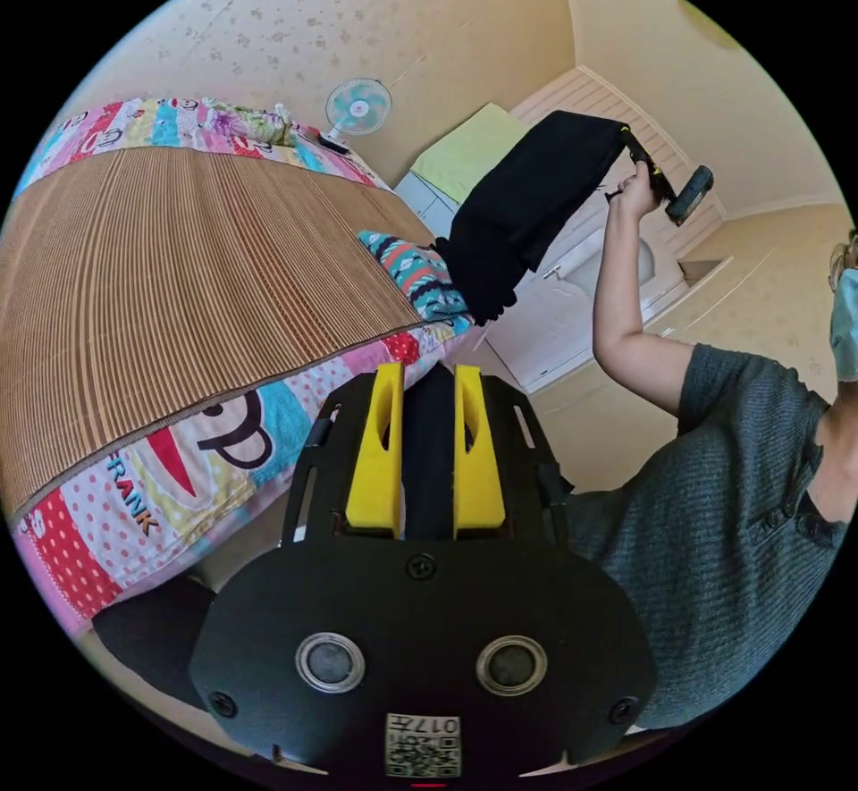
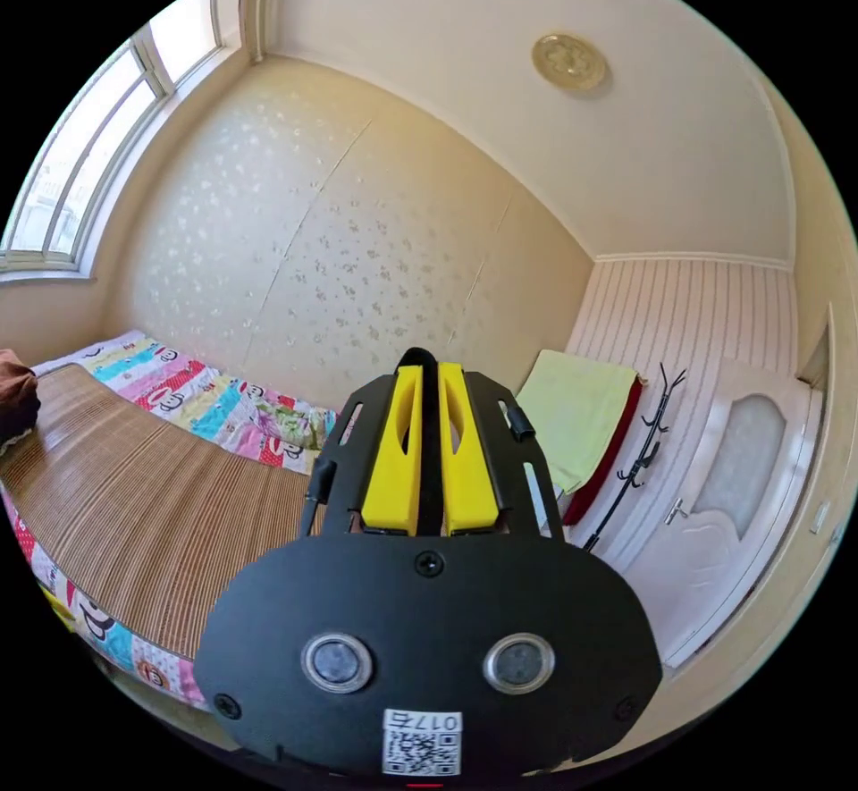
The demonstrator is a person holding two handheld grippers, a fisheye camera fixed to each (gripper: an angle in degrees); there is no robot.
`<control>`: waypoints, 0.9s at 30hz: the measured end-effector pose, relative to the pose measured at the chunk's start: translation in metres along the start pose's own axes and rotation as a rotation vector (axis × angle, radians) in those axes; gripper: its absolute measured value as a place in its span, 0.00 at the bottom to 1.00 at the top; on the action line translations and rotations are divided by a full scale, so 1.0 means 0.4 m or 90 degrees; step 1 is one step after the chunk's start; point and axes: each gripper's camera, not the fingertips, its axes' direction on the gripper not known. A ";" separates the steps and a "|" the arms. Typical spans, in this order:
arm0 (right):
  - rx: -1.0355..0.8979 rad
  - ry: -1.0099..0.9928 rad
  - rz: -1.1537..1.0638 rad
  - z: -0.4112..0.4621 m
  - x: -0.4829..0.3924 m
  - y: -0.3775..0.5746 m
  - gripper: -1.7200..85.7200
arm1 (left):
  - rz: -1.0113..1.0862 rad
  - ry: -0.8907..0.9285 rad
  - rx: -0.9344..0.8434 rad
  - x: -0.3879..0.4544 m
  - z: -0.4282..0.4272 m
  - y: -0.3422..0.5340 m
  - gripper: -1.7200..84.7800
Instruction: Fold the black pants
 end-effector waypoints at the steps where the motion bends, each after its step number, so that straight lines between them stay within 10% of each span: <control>1: 0.022 0.001 0.007 -0.040 0.014 -0.014 0.05 | 0.015 -0.003 -0.018 0.019 0.017 -0.009 0.13; 18: 0.167 -0.158 0.009 -0.212 0.112 -0.153 0.05 | 0.173 -0.103 -0.110 0.240 0.105 -0.036 0.18; 27: 0.004 -0.176 -0.033 0.273 0.129 -0.119 0.07 | 0.149 -0.333 -0.007 0.166 -0.320 -0.092 0.03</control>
